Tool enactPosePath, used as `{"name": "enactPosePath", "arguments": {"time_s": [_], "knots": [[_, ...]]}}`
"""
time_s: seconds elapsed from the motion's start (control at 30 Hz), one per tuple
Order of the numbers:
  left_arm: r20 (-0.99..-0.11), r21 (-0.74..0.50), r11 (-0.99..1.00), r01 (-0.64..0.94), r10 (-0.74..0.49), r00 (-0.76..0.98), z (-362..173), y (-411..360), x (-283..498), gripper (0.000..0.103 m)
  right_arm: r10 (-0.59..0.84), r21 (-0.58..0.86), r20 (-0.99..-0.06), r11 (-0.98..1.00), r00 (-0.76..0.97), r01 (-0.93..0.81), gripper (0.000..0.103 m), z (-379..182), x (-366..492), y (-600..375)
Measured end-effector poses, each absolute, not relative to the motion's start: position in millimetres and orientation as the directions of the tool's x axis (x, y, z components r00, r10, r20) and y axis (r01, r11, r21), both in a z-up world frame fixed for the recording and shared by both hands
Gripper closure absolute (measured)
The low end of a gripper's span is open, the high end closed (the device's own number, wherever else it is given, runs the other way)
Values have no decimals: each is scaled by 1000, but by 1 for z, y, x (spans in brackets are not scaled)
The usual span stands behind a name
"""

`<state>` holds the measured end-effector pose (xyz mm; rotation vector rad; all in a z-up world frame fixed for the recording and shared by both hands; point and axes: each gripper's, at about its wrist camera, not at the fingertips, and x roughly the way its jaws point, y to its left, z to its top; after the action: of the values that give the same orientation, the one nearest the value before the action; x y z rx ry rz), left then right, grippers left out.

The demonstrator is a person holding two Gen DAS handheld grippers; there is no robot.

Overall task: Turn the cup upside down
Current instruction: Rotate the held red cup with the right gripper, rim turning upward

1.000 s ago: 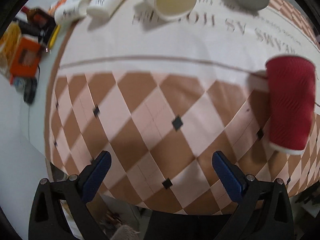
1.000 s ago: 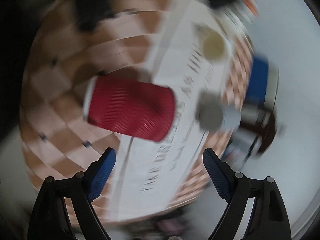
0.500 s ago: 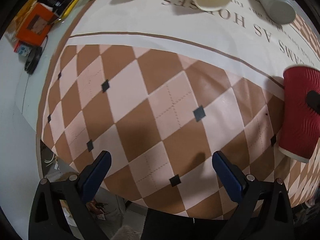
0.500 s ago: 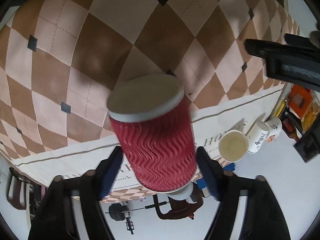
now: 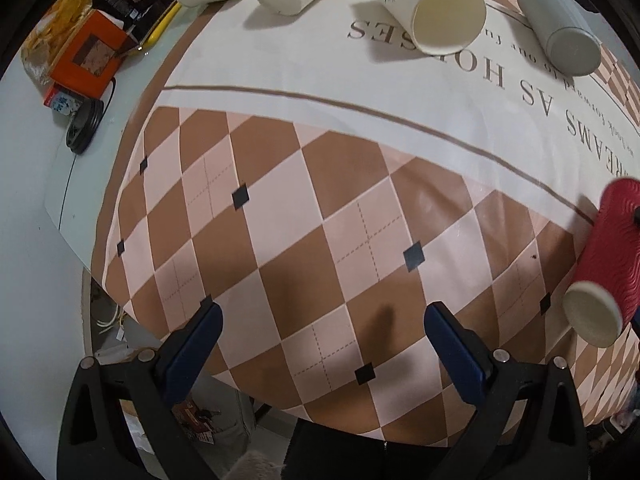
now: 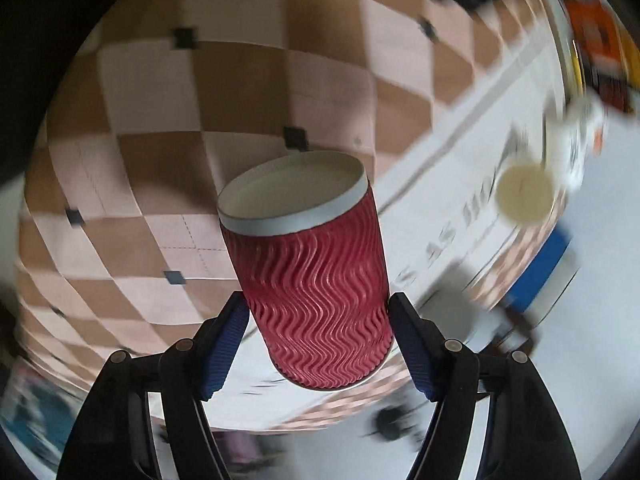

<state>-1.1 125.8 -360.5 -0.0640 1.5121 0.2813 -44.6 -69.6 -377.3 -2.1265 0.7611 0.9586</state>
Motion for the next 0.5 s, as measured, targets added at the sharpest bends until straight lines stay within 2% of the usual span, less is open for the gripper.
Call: {"name": "enactPosePath", "arguments": {"time_s": [0.13,0.23,0.37,0.5], "knots": [[-989,129,966,-224,142,41,-358,128,-2,0,-363,-283,-841,-336,401,-898,30,-369,-13,-64],[-988,132,967,-218,146,49,-347,120,12,0,-423,-246,-864,-123,275,-962,30,-364,5,-75],[-987,129,970,-207,145,65,-341,117,20,0,-460,-196,-882,162,102,-967,30,-357,36,-91],[-987,121,973,-198,140,82,-337,116,29,0,-437,-132,-896,436,-81,-890,30,-352,71,-108]]}}
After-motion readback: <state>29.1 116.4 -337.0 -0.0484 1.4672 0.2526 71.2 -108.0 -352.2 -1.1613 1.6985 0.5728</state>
